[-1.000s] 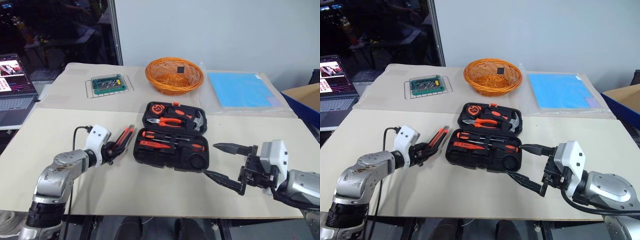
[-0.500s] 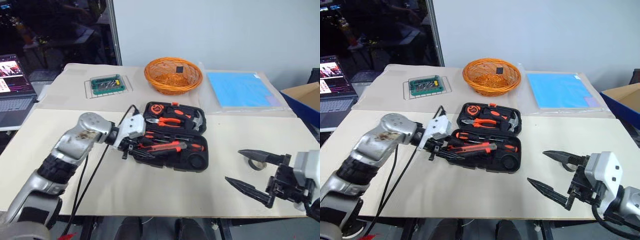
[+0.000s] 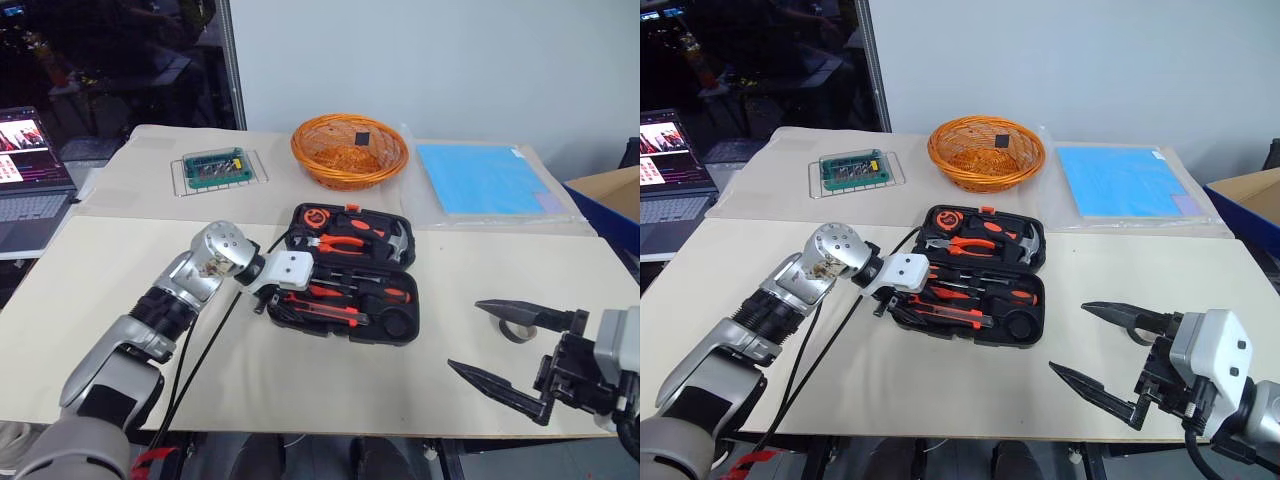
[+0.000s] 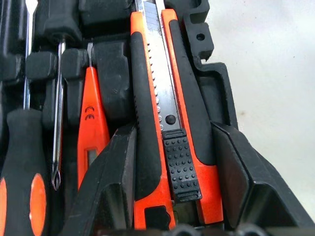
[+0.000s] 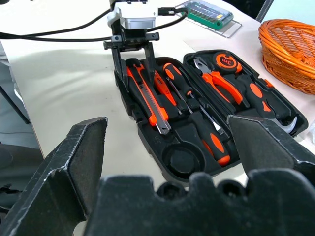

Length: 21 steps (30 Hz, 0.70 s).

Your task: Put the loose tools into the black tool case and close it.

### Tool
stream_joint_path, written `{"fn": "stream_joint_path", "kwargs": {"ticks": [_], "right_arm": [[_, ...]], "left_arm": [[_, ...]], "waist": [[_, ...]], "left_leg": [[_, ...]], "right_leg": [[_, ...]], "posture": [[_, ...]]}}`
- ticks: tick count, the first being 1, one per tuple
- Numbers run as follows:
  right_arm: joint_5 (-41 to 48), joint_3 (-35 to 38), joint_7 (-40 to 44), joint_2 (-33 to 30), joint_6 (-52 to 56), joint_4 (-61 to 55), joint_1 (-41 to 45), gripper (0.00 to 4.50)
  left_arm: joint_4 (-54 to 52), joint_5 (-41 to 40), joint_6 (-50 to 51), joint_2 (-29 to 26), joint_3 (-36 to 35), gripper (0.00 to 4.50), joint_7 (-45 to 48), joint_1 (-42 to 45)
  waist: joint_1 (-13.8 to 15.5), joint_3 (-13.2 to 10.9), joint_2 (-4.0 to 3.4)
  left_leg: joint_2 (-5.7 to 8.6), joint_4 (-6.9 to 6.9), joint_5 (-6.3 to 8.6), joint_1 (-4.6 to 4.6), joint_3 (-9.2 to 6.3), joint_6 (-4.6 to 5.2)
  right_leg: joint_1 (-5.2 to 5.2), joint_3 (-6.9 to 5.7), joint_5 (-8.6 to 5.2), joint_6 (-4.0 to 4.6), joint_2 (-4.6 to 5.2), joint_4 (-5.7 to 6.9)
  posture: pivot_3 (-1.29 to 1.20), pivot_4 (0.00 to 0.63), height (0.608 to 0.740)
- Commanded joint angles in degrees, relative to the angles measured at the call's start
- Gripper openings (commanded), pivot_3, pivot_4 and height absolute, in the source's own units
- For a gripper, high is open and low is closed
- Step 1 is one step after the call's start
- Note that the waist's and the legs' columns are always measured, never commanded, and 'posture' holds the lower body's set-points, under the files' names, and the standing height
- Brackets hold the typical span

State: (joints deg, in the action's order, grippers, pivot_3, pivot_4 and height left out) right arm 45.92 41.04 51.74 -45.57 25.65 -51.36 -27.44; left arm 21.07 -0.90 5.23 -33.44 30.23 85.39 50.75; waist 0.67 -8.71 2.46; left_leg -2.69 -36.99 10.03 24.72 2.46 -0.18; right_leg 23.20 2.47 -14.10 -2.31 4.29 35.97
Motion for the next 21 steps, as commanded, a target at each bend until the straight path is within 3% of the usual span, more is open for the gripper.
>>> {"fn": "stream_joint_path", "kwargs": {"ticks": [1,3,6,9,12,19,21], "right_arm": [[0.8,1.3,-0.7,-0.4,-0.2,-1.3,-0.2,4.5],[0.7,1.1,-0.8,-0.5,-0.3,-1.3,-0.3,4.5],[0.5,0.5,-1.1,-0.5,-0.3,-1.4,-0.2,4.5],[0.1,0.0,-1.2,-0.5,-0.5,-1.1,0.0,4.5],[-0.3,-0.9,-1.3,-0.6,-0.7,-0.6,0.7,4.5],[-0.7,-2.7,-1.4,-1.5,-0.6,1.0,3.1,4.5],[-0.6,-2.9,-1.2,-2.0,-0.5,1.5,3.7,4.5]], "left_arm": [[-1.3,-0.4,0.7,0.5,0.0,1.76,3.8,0.7],[-2.7,-1.2,2.7,0.5,-1.0,2.77,3.8,0.5],[-7.2,-5.9,11.3,-0.6,-5.0,3.73,4.8,1.0],[-11.2,-10.9,20.1,-1.8,-9.6,3.73,4.4,1.1],[-13.6,-13.6,24.3,-1.3,-14.5,2.97,-0.8,-1.7],[-25.9,-14.1,27.0,4.0,-20.3,0.29,-19.1,-18.6],[-27.4,-11.8,27.1,4.7,-18.7,0.02,-23.2,-21.7]], "waist": [[-0.1,0.0,0.0],[-0.1,0.0,0.0],[-0.1,0.0,0.0],[-0.2,0.0,-0.01],[-0.1,0.0,-0.02],[-0.4,0.0,-0.07],[-0.1,0.0,-0.04]], "left_leg": [[0.0,0.0,0.0,0.0,-0.01,0.0],[-0.01,0.02,0.01,0.0,-0.01,0.02],[-0.01,0.02,0.02,0.02,-0.02,0.03],[-0.03,0.01,0.02,0.07,-0.04,0.03],[-0.04,0.01,0.02,-0.04,-0.05,0.03],[-0.03,-0.01,0.01,-0.17,-0.07,0.03],[-0.02,-0.02,0.01,-0.15,-0.07,0.03]], "right_leg": [[0.0,0.0,0.0,-0.01,-0.01,0.01],[0.0,0.0,0.04,-0.1,-0.02,0.01],[0.02,-0.01,0.06,-0.22,-0.02,0.03],[0.07,-0.02,0.12,-0.33,-0.04,0.05],[0.01,-0.02,0.1,-0.29,-0.04,0.11],[-0.1,0.01,0.13,-0.35,-0.03,0.13],[-0.1,0.01,0.14,-0.34,0.01,0.13]], "posture": [[0.0,0.15,0.74],[0.0,0.15,0.74],[0.0,0.15,0.74],[0.0,0.15,0.74],[0.0,0.15,0.74],[0.0,0.15,0.74],[0.0,0.15,0.74]]}}
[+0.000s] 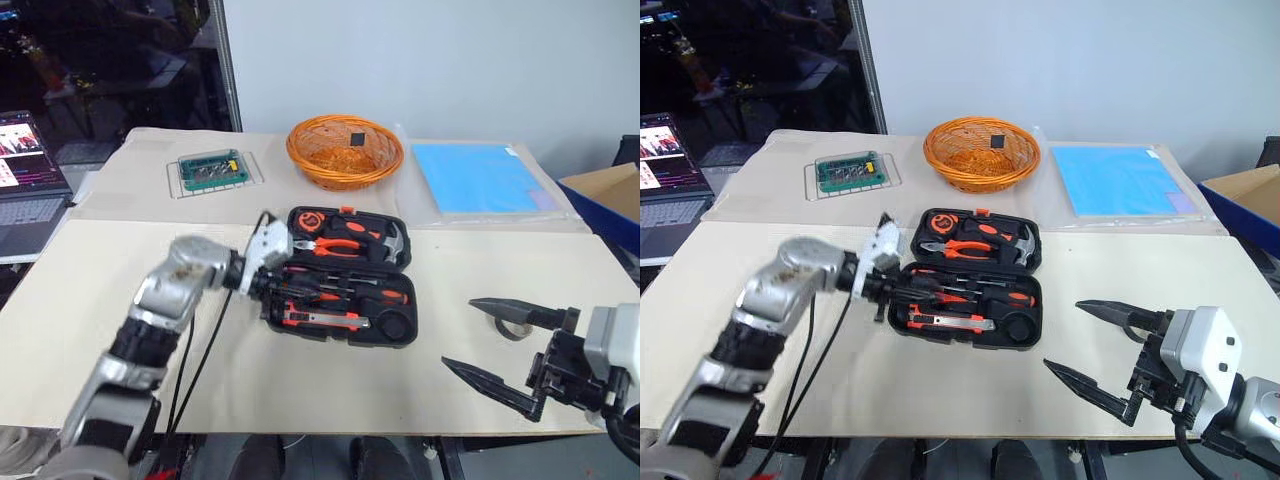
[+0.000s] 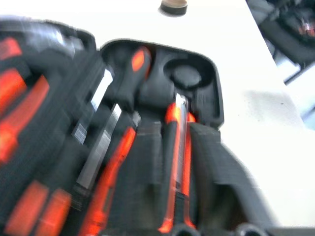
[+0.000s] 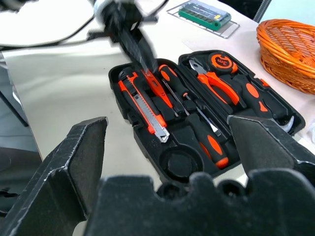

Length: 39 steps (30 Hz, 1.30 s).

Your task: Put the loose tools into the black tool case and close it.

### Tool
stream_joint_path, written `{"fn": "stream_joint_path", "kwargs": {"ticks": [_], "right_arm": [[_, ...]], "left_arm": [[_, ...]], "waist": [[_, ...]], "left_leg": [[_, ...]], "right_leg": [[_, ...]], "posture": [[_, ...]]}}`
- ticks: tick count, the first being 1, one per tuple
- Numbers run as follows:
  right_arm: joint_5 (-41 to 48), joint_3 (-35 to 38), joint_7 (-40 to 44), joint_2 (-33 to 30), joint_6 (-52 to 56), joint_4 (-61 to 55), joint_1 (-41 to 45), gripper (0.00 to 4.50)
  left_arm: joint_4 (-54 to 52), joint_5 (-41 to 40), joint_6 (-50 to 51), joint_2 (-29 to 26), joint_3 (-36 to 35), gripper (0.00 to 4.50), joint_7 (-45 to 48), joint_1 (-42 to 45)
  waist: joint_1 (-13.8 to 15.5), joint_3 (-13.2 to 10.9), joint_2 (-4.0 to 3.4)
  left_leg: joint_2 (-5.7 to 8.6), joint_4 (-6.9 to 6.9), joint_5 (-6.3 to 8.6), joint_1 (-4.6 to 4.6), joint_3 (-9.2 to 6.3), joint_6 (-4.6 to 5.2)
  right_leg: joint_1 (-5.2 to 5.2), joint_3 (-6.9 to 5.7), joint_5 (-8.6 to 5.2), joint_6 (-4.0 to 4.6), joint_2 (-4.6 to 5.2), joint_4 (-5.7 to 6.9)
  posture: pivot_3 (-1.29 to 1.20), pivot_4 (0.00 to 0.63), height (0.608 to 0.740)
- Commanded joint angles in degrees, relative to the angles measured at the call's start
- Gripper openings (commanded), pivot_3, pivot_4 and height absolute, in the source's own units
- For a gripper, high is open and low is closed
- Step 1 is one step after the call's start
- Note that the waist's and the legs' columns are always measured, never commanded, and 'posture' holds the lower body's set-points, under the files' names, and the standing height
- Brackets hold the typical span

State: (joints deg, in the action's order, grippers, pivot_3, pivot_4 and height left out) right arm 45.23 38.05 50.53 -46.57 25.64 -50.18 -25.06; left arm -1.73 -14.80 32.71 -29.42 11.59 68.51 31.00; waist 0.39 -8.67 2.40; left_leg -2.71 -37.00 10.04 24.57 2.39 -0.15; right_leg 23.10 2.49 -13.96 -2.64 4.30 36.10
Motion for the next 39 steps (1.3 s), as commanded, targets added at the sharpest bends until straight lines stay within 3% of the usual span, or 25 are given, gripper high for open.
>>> {"fn": "stream_joint_path", "kwargs": {"ticks": [1,6,12,15,19,25,28,31,35,38,39], "right_arm": [[0.0,0.0,0.3,-1.3,-0.4,0.5,1.5,4.5],[0.8,0.7,1.5,-2.3,0.3,1.2,1.2,4.5],[1.1,2.2,2.5,-2.4,1.2,1.0,-1.6,4.5],[0.6,1.8,0.7,-1.7,1.7,1.1,-1.8,4.5],[0.6,1.4,-2.9,0.4,1.9,1.4,-1.2,4.5],[-2.6,0.6,-9.6,1.5,6.1,2.9,-2.0,4.5],[-5.1,1.2,-10.8,1.4,6.5,2.8,-3.3,4.5],[-13.0,3.3,-14.9,-0.9,11.6,2.7,-6.9,4.5],[-9.1,7.4,-11.9,-2.9,19.3,6.5,-9.2,4.5],[-11.3,7.8,-11.0,-4.1,20.9,9.4,-9.5,4.5],[-11.9,7.1,-10.9,-5.0,21.7,10.8,-8.8,4.5]], "left_arm": [[-3.9,4.4,-0.2,2.1,1.1,0.02,-10.5,-3.4],[-3.4,9.7,3.8,0.9,9.7,0.02,-12.8,-7.1],[-2.9,11.3,3.0,0.1,13.3,0.02,-12.5,-7.1],[-2.0,9.2,-2.0,2.6,9.3,0.02,-13.6,-6.2],[-6.0,0.2,-5.1,6.0,-0.8,0.02,-13.0,-5.2],[-13.3,-8.2,-1.8,3.5,-5.3,0.02,-9.5,-4.8],[-16.9,-15.7,5.3,1.2,-7.7,0.68,-7.6,-3.4],[-19.5,-20.4,8.9,-1.0,-8.8,1.8,-6.5,-1.7],[-22.5,-26.1,12.7,-2.8,-9.2,3.22,-5.4,0.2],[-24.5,-28.5,14.7,-4.5,-7.4,4.32,-3.8,0.6],[-24.8,-28.9,15.0,-4.9,-6.8,4.43,-3.5,0.9]], "waist": [[0.3,0.0,0.02],[0.4,0.1,0.01],[0.3,0.3,-0.21],[0.3,0.5,-0.4],[0.5,0.4,-0.38],[0.1,0.4,-0.28],[0.2,0.3,-0.29],[0.2,0.3,-0.3],[0.3,0.3,-0.28],[0.0,0.3,-0.28],[-0.1,0.3,-0.28]], "left_leg": [[0.0,-0.01,0.0,0.05,-0.02,-0.01],[0.07,-0.01,0.0,-0.1,-0.02,-0.01],[0.04,0.07,0.02,-0.47,0.0,-0.01],[0.06,0.08,0.03,-0.57,0.0,-0.02],[0.03,0.07,0.14,-0.53,-0.03,-0.21],[0.03,0.08,0.02,-0.22,0.02,-0.01],[0.03,0.13,0.02,-0.16,0.01,0.0],[0.04,0.11,0.01,0.02,0.01,0.0],[0.1,0.03,0.01,0.06,0.0,0.0],[0.1,0.01,0.01,0.05,0.02,0.0],[0.07,0.01,0.01,0.02,0.02,0.0]], "right_leg": [[0.04,-0.02,-0.01,0.02,-0.02,-0.01],[-0.11,-0.01,-0.15,0.27,0.03,-0.04],[-0.51,-0.02,-0.23,0.33,0.06,-0.16],[-0.64,-0.02,-0.24,0.31,0.09,-0.22],[-0.67,-0.03,-0.25,0.31,0.14,-0.23],[-0.3,-0.01,-0.22,0.34,0.1,-0.21],[-0.24,0.0,-0.25,0.36,0.04,-0.19],[-0.03,0.0,-0.25,0.34,0.03,-0.12],[-0.06,0.01,-0.24,0.32,0.09,-0.14],[-0.05,0.04,-0.24,0.31,0.09,-0.15],[-0.04,0.05,-0.23,0.31,0.06,-0.15]], "posture": [[0.0,0.15,0.74],[0.0,0.15,0.74],[0.0,0.15,0.74],[0.0,0.15,0.74],[0.0,0.15,0.74],[0.0,0.15,0.74],[0.0,0.15,0.74],[0.0,0.15,0.74],[0.0,0.15,0.74],[0.0,0.15,0.74],[0.0,0.15,0.74]]}}
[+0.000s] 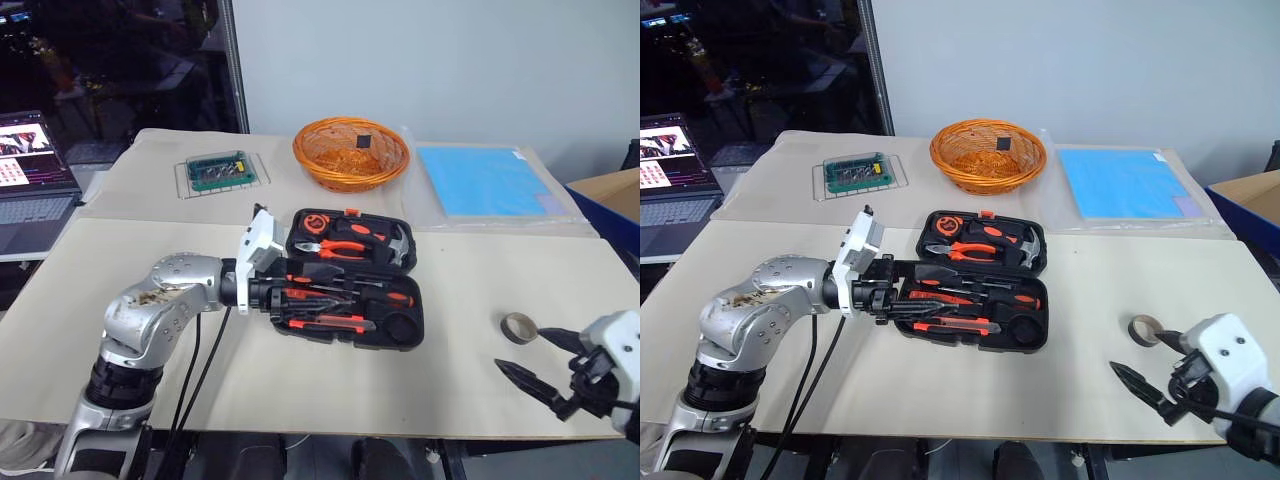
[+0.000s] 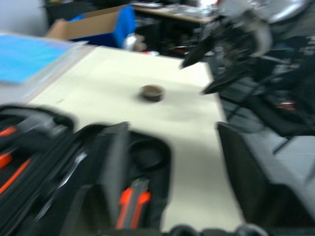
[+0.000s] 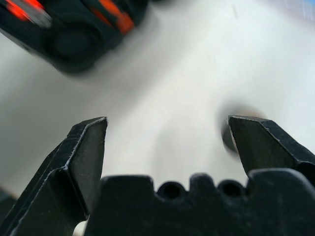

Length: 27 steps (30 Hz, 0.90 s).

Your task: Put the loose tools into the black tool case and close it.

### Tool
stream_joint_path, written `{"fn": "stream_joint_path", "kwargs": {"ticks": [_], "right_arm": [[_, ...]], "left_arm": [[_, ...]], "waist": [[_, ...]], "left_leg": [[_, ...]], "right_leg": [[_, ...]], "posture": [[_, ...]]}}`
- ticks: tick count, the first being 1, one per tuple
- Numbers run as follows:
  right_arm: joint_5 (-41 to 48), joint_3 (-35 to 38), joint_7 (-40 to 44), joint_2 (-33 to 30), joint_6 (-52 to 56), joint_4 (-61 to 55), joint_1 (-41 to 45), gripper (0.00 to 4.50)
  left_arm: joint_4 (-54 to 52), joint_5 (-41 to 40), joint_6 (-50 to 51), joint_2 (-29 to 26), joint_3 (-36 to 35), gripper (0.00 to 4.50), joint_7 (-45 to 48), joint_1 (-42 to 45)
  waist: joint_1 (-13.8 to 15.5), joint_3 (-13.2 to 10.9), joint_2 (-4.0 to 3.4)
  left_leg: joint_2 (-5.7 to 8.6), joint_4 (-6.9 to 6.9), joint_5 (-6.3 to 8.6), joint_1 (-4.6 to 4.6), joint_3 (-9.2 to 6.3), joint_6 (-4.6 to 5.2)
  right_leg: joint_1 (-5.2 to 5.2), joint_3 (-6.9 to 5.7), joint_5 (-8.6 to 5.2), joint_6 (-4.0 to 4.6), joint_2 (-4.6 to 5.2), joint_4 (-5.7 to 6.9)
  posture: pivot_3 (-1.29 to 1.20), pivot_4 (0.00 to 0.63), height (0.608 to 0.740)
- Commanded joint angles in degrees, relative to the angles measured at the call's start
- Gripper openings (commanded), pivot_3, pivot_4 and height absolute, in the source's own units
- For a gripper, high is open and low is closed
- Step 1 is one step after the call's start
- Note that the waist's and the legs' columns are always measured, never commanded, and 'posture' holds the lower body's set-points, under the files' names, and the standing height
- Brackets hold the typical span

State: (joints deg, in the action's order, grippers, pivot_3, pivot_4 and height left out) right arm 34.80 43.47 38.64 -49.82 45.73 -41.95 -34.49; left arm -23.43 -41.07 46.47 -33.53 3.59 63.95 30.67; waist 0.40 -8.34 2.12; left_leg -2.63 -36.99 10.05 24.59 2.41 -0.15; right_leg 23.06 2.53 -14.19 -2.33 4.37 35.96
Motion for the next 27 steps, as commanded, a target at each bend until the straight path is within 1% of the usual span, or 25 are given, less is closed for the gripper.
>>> {"fn": "stream_joint_path", "kwargs": {"ticks": [1,4,6,11,14,17,18,20,22,23,24,27], "right_arm": [[-2.1,0.1,0.4,-2.8,2.1,4.1,2.3,4.5],[-3.5,-5.9,-1.1,-5.3,2.9,8.8,9.3,4.5],[-5.4,-10.1,-0.9,-6.5,1.6,12.7,13.6,4.5],[-8.4,-21.2,1.8,-9.4,0.7,20.9,24.7,4.5],[-10.2,-25.9,3.0,-11.1,1.3,23.8,29.2,4.5],[-11.8,-30.7,3.8,-11.4,1.6,27.8,34.8,3.78],[-12.3,-32.0,4.2,-11.6,1.9,28.7,36.0,3.34],[-13.7,-33.8,4.5,-11.9,1.7,30.1,37.4,2.77],[-14.5,-35.1,4.8,-11.8,1.7,31.2,38.5,1.97],[-14.7,-35.5,5.0,-11.8,1.9,31.6,38.9,1.69],[-14.9,-35.9,5.4,-12.0,2.2,32.0,39.1,1.3],[-15.5,-36.3,5.9,-12.5,2.8,32.4,39.4,0.3]], "left_arm": [[-2.8,-2.5,1.0,-1.0,1.6,4.43,1.3,1.4],[-1.5,-1.7,-0.1,-1.2,2.6,4.43,1.3,1.9],[-1.8,-1.5,-0.2,-0.7,3.4,4.43,0.4,2.0],[-2.1,-1.0,-0.8,-0.9,4.2,4.43,-0.8,1.8],[-1.7,-0.6,-1.5,-1.6,4.1,4.43,-0.5,1.7],[-2.1,-0.7,-1.7,-2.3,3.4,4.5,-0.7,0.9],[-2.1,-0.6,-1.9,-2.5,3.2,4.5,-0.8,0.6],[-2.3,-0.4,-2.2,-2.7,2.8,4.5,-1.4,0.3],[-2.7,-0.7,-2.0,-2.9,2.3,4.5,-2.0,-0.3],[-3.0,-0.9,-1.8,-3.1,2.1,4.5,-2.3,-0.6],[-3.2,-1.1,-1.6,-3.2,2.0,4.5,-2.7,-0.9],[-3.6,-1.6,-1.4,-3.6,1.7,4.5,-3.0,-1.3]], "waist": [[-0.2,0.0,-0.01],[-0.7,-0.1,0.08],[-0.9,-0.1,0.13],[-1.0,-0.2,0.08],[-1.0,-0.2,0.08],[-1.0,-0.2,0.1],[-1.0,-0.2,0.1],[-0.9,-0.2,0.09],[-0.7,-0.2,0.09],[-0.7,-0.2,0.09],[-0.8,-0.2,0.09],[-0.7,-0.2,0.09]], "left_leg": [[0.01,0.02,0.0,-0.01,-0.01,0.0],[0.02,0.0,0.0,-0.06,0.0,0.0],[0.03,0.0,0.0,-0.09,-0.02,0.0],[0.1,0.02,0.0,0.1,-0.04,0.01],[0.12,0.05,0.0,0.13,-0.06,0.03],[0.11,0.07,0.01,0.12,-0.07,0.04],[0.11,0.06,0.01,0.12,-0.07,0.04],[0.11,0.06,0.01,0.12,-0.07,0.04],[0.11,0.06,0.0,0.12,-0.07,0.04],[0.12,0.05,0.0,0.12,-0.06,0.04],[0.12,0.05,0.0,0.12,-0.06,0.04],[0.11,0.05,0.01,0.12,-0.06,0.04]], "right_leg": [[0.0,0.0,0.0,0.0,-0.01,0.0],[-0.01,0.04,0.01,0.02,-0.01,0.0],[-0.04,0.04,0.01,0.02,-0.03,0.0],[0.09,0.08,-0.01,-0.01,-0.03,-0.02],[0.1,0.1,0.05,-0.18,-0.04,0.0],[0.12,0.09,0.08,-0.24,-0.07,0.0],[0.11,0.09,0.07,-0.24,-0.06,0.0],[0.11,0.09,0.05,-0.2,-0.06,0.0],[0.1,0.08,0.05,-0.2,-0.06,0.01],[0.11,0.09,0.06,-0.21,-0.04,0.01],[0.11,0.09,0.08,-0.24,-0.05,0.01],[0.11,0.09,0.15,-0.37,-0.05,0.01]], "posture": [[0.0,0.15,0.74],[0.0,0.15,0.74],[0.0,0.15,0.74],[0.0,0.15,0.74],[0.0,0.15,0.74],[0.0,0.15,0.74],[0.0,0.15,0.74],[0.0,0.15,0.74],[0.0,0.15,0.74],[0.0,0.15,0.74],[0.0,0.15,0.74],[0.0,0.15,0.74]]}}
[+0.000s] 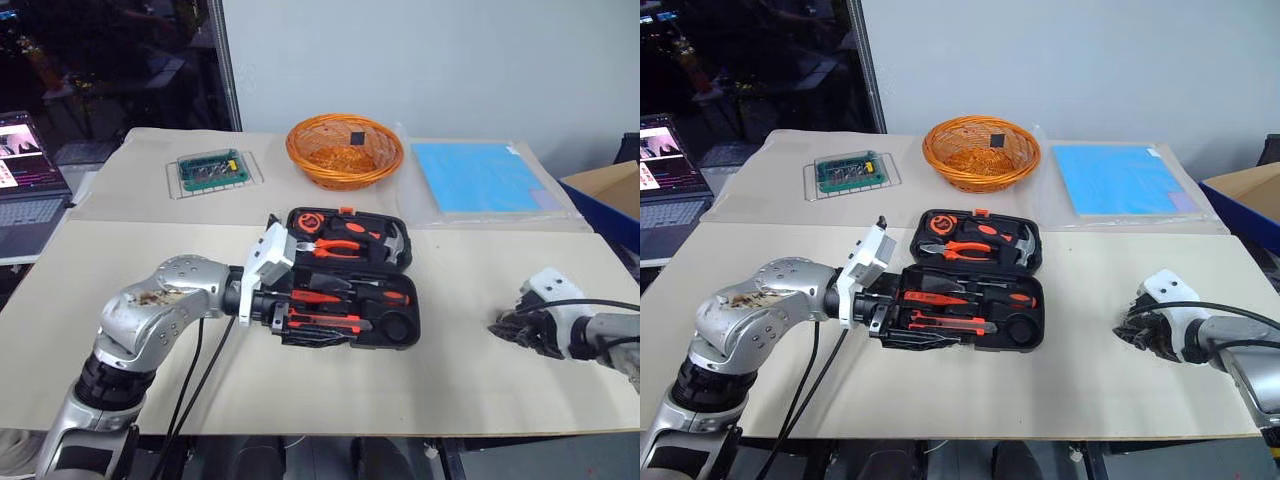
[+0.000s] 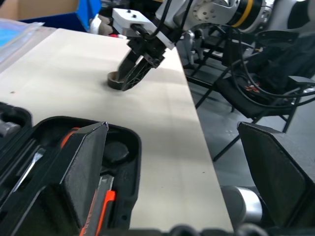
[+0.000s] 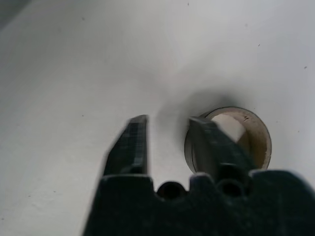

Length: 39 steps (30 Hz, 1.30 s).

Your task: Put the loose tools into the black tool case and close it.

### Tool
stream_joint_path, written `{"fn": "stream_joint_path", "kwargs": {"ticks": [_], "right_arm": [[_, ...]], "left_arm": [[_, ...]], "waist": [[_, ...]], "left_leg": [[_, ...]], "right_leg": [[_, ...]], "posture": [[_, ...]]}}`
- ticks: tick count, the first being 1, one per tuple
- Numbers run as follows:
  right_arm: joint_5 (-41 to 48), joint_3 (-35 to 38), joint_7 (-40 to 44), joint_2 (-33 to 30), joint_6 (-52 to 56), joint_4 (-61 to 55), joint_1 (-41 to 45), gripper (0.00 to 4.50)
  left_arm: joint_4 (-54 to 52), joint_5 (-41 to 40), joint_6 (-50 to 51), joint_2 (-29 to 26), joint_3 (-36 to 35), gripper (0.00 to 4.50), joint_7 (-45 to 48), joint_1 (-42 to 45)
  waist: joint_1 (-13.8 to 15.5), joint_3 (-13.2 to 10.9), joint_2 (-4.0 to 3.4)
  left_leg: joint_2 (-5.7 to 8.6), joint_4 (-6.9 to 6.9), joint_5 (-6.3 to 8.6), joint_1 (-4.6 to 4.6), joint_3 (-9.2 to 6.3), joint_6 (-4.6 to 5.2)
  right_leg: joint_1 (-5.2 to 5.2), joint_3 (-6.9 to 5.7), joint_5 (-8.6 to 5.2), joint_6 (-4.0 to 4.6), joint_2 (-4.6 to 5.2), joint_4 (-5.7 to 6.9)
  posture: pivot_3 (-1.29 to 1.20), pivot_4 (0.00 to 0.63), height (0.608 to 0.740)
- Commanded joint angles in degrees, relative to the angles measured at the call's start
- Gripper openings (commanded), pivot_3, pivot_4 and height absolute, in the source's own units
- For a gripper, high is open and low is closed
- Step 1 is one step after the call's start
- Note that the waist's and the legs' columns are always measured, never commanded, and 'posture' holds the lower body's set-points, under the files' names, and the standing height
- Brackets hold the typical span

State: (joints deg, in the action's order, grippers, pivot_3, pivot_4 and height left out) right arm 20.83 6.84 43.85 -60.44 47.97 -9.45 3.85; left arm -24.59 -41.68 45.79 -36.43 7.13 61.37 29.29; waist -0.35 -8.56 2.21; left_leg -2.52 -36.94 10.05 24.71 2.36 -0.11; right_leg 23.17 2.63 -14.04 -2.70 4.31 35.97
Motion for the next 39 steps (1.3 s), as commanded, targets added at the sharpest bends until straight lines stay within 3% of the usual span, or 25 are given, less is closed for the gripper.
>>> {"fn": "stream_joint_path", "kwargs": {"ticks": [1,8,11,15,22,27,28,33,39], "right_arm": [[-1.4,0.4,0.8,-1.9,0.7,-0.2,1.2,0.05],[-0.4,4.7,2.0,-1.6,-2.7,-4.3,-0.6,0.05],[1.8,8.8,2.2,-0.8,-0.3,-7.4,-2.1,0.76],[0.0,9.0,-0.9,-0.4,2.2,-6.7,-1.7,2.13],[-1.8,3.3,-2.8,0.8,4.0,-0.3,3.5,2.13],[-2.9,-1.5,-1.8,2.0,4.1,4.5,6.5,2.13],[-3.1,-2.0,-1.7,2.0,4.1,5.2,6.8,1.63],[-3.9,-2.4,-1.3,2.2,2.0,7.9,7.2,0.04],[2.2,3.0,2.6,1.4,3.6,-3.4,6.2,0.01]], "left_arm": [[-2.5,-1.1,-0.7,-0.9,-1.9,4.5,-0.5,-0.1],[-3.0,-0.6,-1.3,-1.7,-1.7,4.5,-0.5,-0.8],[-3.3,-0.8,-1.2,-1.9,-1.8,4.5,-0.8,-1.0],[-3.4,-1.0,-1.2,-1.9,-1.6,4.5,-0.8,-1.0],[-2.6,-0.9,-1.6,-1.7,-1.3,4.5,-0.2,-0.1],[-2.8,-0.9,-1.5,-1.9,-1.6,4.5,-0.8,0.2],[-2.8,-1.0,-1.4,-2.0,-1.7,4.5,-0.9,0.3],[-3.7,-1.5,-0.8,-2.3,-2.4,4.5,-1.9,-0.2],[-3.4,-2.6,-0.6,-3.4,-4.2,4.5,-2.5,-2.0]], "waist": [[0.0,0.0,0.0],[0.0,0.0,-0.01],[0.0,0.0,-0.01],[0.1,0.0,0.0],[-0.1,0.0,0.0],[-0.3,0.0,0.0],[-0.3,0.0,0.0],[-0.3,0.0,0.0],[-0.3,0.0,-0.03]], "left_leg": [[0.0,0.0,0.0,0.0,0.0,0.0],[0.0,-0.01,0.0,-0.01,0.0,0.0],[-0.01,0.0,0.0,-0.01,0.0,0.0],[-0.02,-0.01,0.0,-0.01,0.0,0.0],[-0.01,-0.03,-0.01,-0.03,0.03,0.0],[-0.01,-0.03,-0.01,-0.02,0.02,0.0],[-0.01,-0.02,-0.01,-0.02,0.02,0.0],[0.0,-0.02,-0.01,-0.02,0.02,0.0],[-0.01,-0.03,-0.01,-0.02,0.02,0.0]], "right_leg": [[0.01,0.0,0.01,-0.02,0.0,0.0],[0.01,0.0,0.01,-0.01,0.0,0.03],[0.02,0.0,0.02,-0.04,-0.01,0.04],[0.0,-0.01,0.03,-0.04,-0.01,0.03],[0.0,0.02,-0.13,0.27,0.0,0.04],[0.02,0.02,0.03,-0.01,-0.02,0.05],[0.02,0.03,0.04,-0.03,-0.02,0.05],[0.0,0.02,0.05,-0.05,-0.01,0.04],[0.01,0.02,0.05,-0.05,-0.01,0.07]], "posture": [[0.0,0.15,0.74],[0.0,0.15,0.74],[0.0,0.15,0.74],[0.0,0.15,0.74],[0.0,0.15,0.74],[0.0,0.15,0.74],[0.0,0.15,0.74],[0.0,0.15,0.74],[0.0,0.15,0.74]]}}
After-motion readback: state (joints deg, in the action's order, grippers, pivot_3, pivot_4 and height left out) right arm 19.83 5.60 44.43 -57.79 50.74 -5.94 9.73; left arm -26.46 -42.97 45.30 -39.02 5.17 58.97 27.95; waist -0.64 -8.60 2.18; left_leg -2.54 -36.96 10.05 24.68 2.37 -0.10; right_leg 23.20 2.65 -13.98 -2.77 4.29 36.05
